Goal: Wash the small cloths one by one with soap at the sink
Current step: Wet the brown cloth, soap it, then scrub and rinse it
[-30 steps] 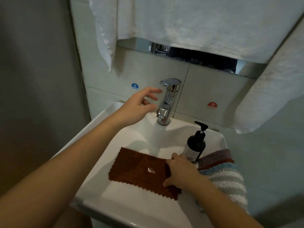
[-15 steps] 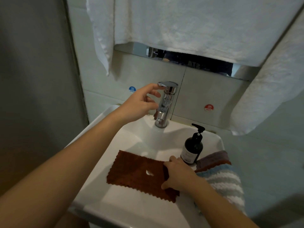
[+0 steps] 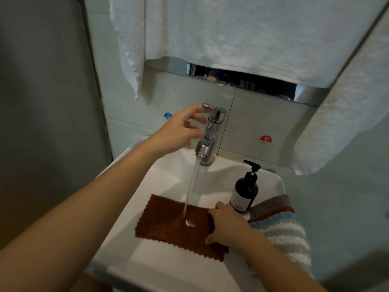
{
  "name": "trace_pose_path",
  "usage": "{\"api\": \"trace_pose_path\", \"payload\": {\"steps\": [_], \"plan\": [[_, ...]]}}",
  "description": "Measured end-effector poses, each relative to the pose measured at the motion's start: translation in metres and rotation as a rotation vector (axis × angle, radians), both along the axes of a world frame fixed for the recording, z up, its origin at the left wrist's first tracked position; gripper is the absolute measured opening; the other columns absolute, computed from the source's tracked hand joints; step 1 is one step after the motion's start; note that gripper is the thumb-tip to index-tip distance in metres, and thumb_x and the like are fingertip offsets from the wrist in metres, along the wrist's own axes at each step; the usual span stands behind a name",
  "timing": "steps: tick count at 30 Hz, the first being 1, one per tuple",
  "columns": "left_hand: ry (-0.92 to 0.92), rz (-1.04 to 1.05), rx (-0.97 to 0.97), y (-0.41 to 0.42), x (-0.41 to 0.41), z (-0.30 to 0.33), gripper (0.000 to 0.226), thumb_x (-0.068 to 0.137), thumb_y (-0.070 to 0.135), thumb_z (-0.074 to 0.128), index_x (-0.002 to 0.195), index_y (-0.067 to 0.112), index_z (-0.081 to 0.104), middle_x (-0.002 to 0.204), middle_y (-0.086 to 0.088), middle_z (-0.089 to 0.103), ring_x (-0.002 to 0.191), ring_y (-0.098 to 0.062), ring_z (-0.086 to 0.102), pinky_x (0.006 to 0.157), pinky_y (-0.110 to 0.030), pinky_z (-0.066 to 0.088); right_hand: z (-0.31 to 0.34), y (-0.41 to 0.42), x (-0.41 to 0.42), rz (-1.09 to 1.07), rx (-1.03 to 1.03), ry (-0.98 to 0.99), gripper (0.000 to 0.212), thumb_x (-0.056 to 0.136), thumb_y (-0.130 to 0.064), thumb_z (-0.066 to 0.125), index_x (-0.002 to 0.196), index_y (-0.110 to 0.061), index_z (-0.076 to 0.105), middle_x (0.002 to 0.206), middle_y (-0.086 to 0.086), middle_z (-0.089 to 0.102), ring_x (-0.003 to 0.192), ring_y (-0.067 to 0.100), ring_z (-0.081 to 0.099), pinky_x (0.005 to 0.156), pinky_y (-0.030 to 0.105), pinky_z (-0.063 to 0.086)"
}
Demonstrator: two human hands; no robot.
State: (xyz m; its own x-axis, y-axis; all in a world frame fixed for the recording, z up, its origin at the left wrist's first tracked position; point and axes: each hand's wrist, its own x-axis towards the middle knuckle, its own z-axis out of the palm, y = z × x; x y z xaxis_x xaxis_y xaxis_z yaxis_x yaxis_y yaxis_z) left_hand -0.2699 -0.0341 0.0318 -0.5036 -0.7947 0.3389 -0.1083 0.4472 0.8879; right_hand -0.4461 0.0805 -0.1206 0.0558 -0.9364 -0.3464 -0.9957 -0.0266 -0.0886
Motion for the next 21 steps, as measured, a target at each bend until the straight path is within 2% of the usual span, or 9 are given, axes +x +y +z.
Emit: {"api": "trace_pose_path", "payload": {"steps": [3, 5, 7, 9, 12, 16, 21], "plan": [[0.032, 0.059, 0.032, -0.004, 0.009, -0.016, 0.049, 0.085, -0.010, 0.056, 0.106, 0.034, 0.059, 0.099, 0.002, 0.059, 0.082, -0.013, 0.060, 0.058, -0.024, 0.049, -0.001, 0.001, 0.000, 0.001, 0.004, 0.007, 0.075, 0.074, -0.055, 0.075, 0.133, -0.019, 0.048, 0.126, 0.003, 0.041, 0.116, 0.025, 0.039, 0.095, 0.041, 0.044], [-0.100, 0.073, 0.069, -0.007, 0.021, -0.040, 0.048, 0.083, -0.014, 0.053, 0.099, 0.031, 0.059, 0.093, 0.001, 0.058, 0.083, -0.016, 0.058, 0.059, -0.021, 0.047, -0.001, 0.001, 0.000, -0.005, 0.001, -0.003, 0.073, 0.075, -0.058, 0.073, 0.132, -0.020, 0.048, 0.124, 0.003, 0.041, 0.116, 0.024, 0.039, 0.095, 0.040, 0.044], [-0.461, -0.017, 0.082, -0.007, 0.034, -0.070, 0.042, 0.084, -0.008, 0.058, 0.101, 0.030, 0.059, 0.096, 0.003, 0.057, 0.085, -0.016, 0.057, 0.067, -0.021, 0.049, -0.001, 0.001, 0.000, -0.017, -0.005, -0.021, 0.074, 0.076, -0.063, 0.069, 0.134, -0.022, 0.048, 0.121, 0.002, 0.041, 0.115, 0.023, 0.039, 0.094, 0.040, 0.044], [-0.845, -0.112, 0.084, -0.002, 0.043, -0.099, 0.037, 0.084, 0.008, 0.069, 0.111, 0.031, 0.058, 0.104, 0.006, 0.055, 0.092, -0.012, 0.057, 0.076, -0.023, 0.051, -0.002, 0.001, 0.002, -0.020, -0.023, -0.013, 0.075, 0.077, -0.063, 0.067, 0.136, -0.021, 0.046, 0.123, 0.002, 0.042, 0.116, 0.024, 0.039, 0.094, 0.039, 0.043], [-1.132, -0.174, 0.061, 0.008, 0.048, -0.130, 0.057, 0.075, 0.029, 0.081, 0.125, 0.030, 0.055, 0.114, 0.006, 0.048, 0.104, -0.016, 0.051, 0.086, -0.028, 0.047, -0.006, 0.002, 0.005, -0.025, -0.058, 0.009, 0.077, 0.078, -0.064, 0.067, 0.137, -0.020, 0.045, 0.127, 0.003, 0.043, 0.118, 0.024, 0.040, 0.096, 0.039, 0.044], [-1.281, -0.209, -0.074, 0.012, 0.046, -0.144, 0.074, 0.069, 0.037, 0.086, 0.131, 0.029, 0.047, 0.121, 0.001, 0.043, 0.112, -0.021, 0.043, 0.083, -0.031, 0.041, -0.008, 0.002, 0.007, -0.023, -0.069, 0.013, 0.077, 0.078, -0.064, 0.066, 0.137, -0.019, 0.044, 0.128, 0.003, 0.042, 0.119, 0.025, 0.038, 0.096, 0.039, 0.043], [-1.393, -0.203, -0.037, 0.007, 0.055, -0.138, 0.078, 0.067, 0.036, 0.088, 0.129, 0.029, 0.042, 0.126, -0.001, 0.041, 0.116, -0.023, 0.041, 0.081, -0.034, 0.041, -0.007, 0.000, 0.022, 0.031, -0.077, 0.030, 0.073, 0.081, -0.065, 0.061, 0.136, -0.019, 0.045, 0.130, 0.005, 0.041, 0.118, 0.026, 0.037, 0.098, 0.040, 0.042]]}}
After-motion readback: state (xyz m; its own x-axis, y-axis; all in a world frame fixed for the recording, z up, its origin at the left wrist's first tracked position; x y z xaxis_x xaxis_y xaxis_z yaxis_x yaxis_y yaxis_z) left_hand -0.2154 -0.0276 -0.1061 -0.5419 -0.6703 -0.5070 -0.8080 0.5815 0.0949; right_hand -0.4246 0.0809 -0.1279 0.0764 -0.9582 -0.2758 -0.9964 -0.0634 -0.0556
